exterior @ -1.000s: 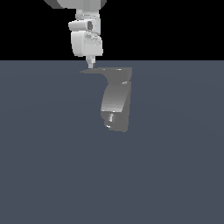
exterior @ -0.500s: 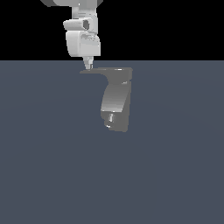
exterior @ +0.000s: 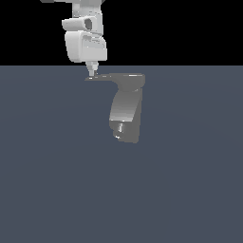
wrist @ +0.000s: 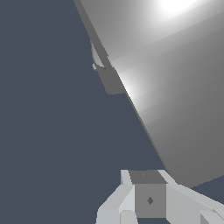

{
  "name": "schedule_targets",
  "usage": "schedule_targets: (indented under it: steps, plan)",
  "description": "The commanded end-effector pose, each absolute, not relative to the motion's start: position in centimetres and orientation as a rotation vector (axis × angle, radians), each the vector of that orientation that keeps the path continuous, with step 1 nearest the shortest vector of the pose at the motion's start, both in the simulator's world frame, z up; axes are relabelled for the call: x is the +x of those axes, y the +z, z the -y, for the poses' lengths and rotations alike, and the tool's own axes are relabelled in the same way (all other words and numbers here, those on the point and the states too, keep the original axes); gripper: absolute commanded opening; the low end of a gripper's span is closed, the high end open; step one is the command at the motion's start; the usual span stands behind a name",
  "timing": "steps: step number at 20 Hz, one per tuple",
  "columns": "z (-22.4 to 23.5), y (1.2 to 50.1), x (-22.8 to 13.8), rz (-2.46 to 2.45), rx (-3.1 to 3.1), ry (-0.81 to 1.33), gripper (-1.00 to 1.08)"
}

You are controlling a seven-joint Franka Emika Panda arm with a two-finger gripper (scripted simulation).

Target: Turn on the faucet by rotating a designated handle.

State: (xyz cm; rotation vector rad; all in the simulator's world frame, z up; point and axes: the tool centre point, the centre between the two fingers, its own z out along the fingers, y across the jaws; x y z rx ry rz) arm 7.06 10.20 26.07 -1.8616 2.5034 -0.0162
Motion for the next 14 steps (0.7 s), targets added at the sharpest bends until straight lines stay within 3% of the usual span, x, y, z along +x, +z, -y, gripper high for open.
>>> schedule_targets:
  steps: [1, 10, 14]
  plan:
    - [-10.1, 25.3, 5.9, -2.520, -1.866, -0.004, -1.00]
    - [-10.7, 24.9, 3.2, -2.528, -1.864, 0.000, -1.00]
    - [-10.2, 26.0, 3.6, -2.505, -1.861, -0.023, -1.00]
